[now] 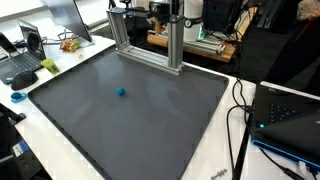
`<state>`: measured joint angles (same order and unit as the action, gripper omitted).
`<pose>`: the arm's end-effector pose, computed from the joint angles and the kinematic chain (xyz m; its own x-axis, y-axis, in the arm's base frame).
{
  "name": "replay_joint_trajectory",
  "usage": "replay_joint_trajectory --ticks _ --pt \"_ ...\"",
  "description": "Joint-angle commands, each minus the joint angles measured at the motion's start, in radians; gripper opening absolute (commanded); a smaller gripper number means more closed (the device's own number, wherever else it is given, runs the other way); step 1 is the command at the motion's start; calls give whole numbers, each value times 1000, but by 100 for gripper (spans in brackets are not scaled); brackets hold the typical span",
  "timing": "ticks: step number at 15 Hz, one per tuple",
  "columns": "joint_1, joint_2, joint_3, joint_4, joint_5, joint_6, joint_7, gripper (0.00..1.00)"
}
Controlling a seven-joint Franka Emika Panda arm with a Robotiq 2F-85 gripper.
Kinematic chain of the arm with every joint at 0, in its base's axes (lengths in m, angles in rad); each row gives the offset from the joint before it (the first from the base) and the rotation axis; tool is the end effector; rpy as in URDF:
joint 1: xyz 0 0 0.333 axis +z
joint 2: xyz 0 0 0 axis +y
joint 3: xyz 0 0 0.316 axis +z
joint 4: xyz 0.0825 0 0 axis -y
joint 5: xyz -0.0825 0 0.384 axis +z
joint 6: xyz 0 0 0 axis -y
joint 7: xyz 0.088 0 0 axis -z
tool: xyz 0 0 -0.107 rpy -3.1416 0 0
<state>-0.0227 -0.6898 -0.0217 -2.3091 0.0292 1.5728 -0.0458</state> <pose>0.3328 -0.0135 0.5821 0.9990 0.0069 -0.0446 0.0049 -0.9990 -0.0450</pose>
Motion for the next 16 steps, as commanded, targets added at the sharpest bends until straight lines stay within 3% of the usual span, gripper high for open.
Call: replay_joint_trajectory --ticks 1,3,4,16 --pt "14 -24 46 -75 17 133 69 100" --pt "16 -9 77 -132 -25 224 80 100" --pt "16 3 52 -71 -8 155 63 100" --pt "17 27 54 -196 -13 332 57 100"
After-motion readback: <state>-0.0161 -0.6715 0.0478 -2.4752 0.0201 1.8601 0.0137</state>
